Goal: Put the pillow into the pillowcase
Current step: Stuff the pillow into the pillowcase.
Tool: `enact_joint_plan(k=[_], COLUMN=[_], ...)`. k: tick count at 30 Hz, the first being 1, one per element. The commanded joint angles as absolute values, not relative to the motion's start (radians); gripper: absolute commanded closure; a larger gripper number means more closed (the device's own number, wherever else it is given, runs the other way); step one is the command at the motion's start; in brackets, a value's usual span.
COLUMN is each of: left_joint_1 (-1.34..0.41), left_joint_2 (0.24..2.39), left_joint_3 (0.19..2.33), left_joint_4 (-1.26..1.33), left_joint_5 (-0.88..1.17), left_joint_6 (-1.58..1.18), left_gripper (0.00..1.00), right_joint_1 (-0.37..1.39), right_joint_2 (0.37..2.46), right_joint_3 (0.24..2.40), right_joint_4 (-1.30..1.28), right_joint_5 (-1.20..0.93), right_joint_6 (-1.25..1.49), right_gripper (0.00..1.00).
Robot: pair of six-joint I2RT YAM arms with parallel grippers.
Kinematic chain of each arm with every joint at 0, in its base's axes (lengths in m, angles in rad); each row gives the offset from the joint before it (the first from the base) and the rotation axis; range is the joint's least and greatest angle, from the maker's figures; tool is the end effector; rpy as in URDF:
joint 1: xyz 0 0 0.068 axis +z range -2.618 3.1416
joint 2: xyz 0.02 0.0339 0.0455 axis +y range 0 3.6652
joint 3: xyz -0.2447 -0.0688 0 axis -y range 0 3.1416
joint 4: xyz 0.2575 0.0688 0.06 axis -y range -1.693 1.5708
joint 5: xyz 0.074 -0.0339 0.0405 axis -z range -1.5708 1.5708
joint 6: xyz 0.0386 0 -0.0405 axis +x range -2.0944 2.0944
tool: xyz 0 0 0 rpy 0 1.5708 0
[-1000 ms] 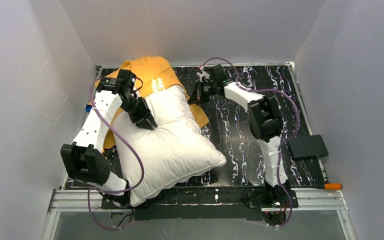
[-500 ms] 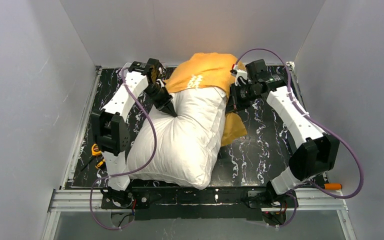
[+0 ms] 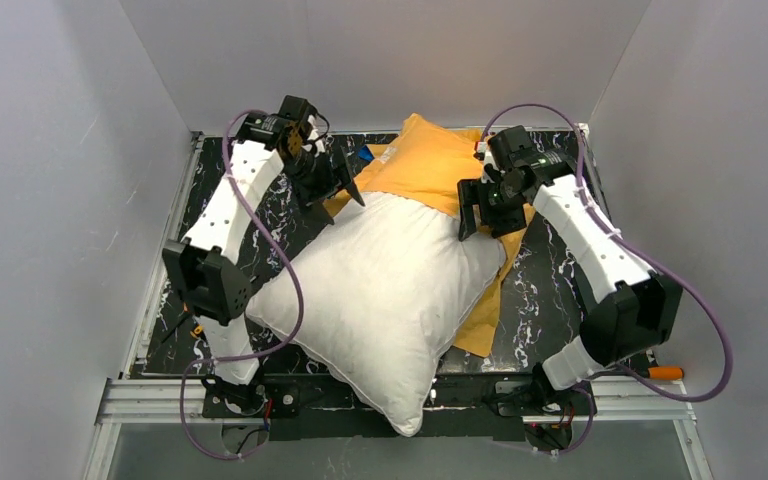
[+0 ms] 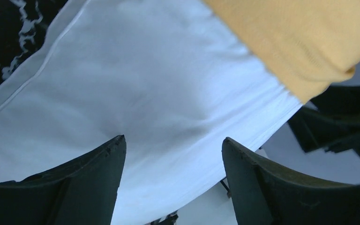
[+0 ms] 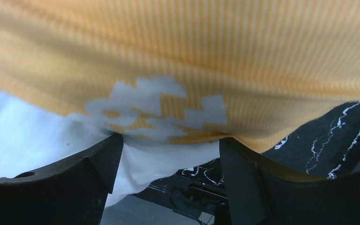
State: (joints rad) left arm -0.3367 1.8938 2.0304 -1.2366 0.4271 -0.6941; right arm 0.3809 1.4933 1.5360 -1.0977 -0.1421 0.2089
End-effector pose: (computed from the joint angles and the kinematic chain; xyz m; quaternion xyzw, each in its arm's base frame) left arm 0.3667 -0.1453 0.3428 -0.1203 0.9440 -0.2917 0.0967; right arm 0.2868 0.1207 0.3308 -0.1009 0.9594 0.1396 0.2235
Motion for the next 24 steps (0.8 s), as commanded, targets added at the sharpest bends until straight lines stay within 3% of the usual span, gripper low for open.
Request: enact_joint_plan(k=[1, 9, 14, 17, 21, 22, 24], left_joint_1=[-0.348, -0.403, -0.405, -0.404, -0.404, -0.404, -0.402], left_joint_2=[1.721, 1.659, 1.597, 1.560, 1.555, 1.575, 1.636], left_joint_3=[1.932, 1.934, 1.783, 1.618, 1.438, 1.417, 1.426], left_joint_4=[-1.377, -1.635, -1.681, -1.630, -1.475, -1.439, -1.387], left_joint_5=[0.369, 0.308, 0.443, 0.570, 0.692, 0.709, 0.713], left_joint_6=[-0.626, -0.592, -0.559, -0.544, -0.563, -0.565, -0.556], left_gripper=[0.26, 0.24, 0.18, 0.15, 0.15, 0.16, 0.20], right_joint_1=[0.380, 0.380, 0.379, 0.380, 0.380, 0.381, 0.383], right_joint_2=[1.583, 1.534, 1.566, 1.616, 1.665, 1.662, 1.655], right_joint_3=[1.602, 1.596, 1.613, 1.650, 1.735, 1.752, 1.799], right_joint_4=[-1.104, -1.143, -1.108, -1.080, -1.092, -1.092, -1.099], right_joint_5=[0.056, 0.266, 0.324, 0.290, 0.167, 0.128, 0.035], right_joint_6=[0.184, 0.127, 0.123, 0.123, 0.129, 0.130, 0.132], right_gripper=[0.16, 0.08, 0.14, 0.43, 0.92, 0.99, 0.99])
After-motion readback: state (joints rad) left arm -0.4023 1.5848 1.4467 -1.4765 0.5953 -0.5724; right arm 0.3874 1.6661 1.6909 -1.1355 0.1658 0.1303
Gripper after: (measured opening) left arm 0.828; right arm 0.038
